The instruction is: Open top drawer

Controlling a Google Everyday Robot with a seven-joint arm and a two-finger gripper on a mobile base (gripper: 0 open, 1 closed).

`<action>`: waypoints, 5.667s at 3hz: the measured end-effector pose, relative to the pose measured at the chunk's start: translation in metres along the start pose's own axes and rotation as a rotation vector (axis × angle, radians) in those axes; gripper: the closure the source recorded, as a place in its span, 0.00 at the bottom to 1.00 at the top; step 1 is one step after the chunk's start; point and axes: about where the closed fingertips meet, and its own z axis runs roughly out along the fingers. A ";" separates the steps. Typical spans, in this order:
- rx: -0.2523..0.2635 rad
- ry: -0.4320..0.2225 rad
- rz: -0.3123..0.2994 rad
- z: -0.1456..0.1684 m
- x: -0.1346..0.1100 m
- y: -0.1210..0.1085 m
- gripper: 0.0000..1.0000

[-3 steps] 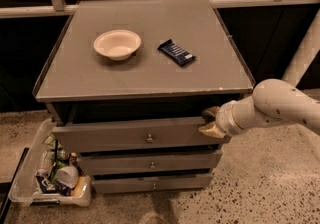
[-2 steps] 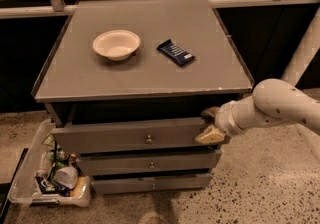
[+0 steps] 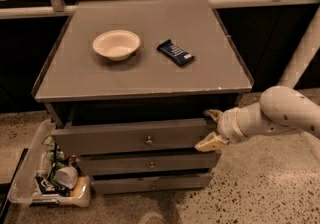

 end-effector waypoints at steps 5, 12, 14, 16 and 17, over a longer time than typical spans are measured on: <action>-0.003 -0.002 0.003 -0.012 -0.007 0.001 0.82; -0.139 -0.133 0.026 -0.012 -0.020 0.034 0.83; -0.139 -0.133 0.026 -0.013 -0.020 0.033 0.86; -0.140 -0.133 0.025 -0.013 -0.020 0.033 0.39; -0.140 -0.133 0.025 -0.013 -0.020 0.033 0.16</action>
Offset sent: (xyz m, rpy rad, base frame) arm -0.3169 -0.0940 -0.0140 0.2676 0.1331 -0.0037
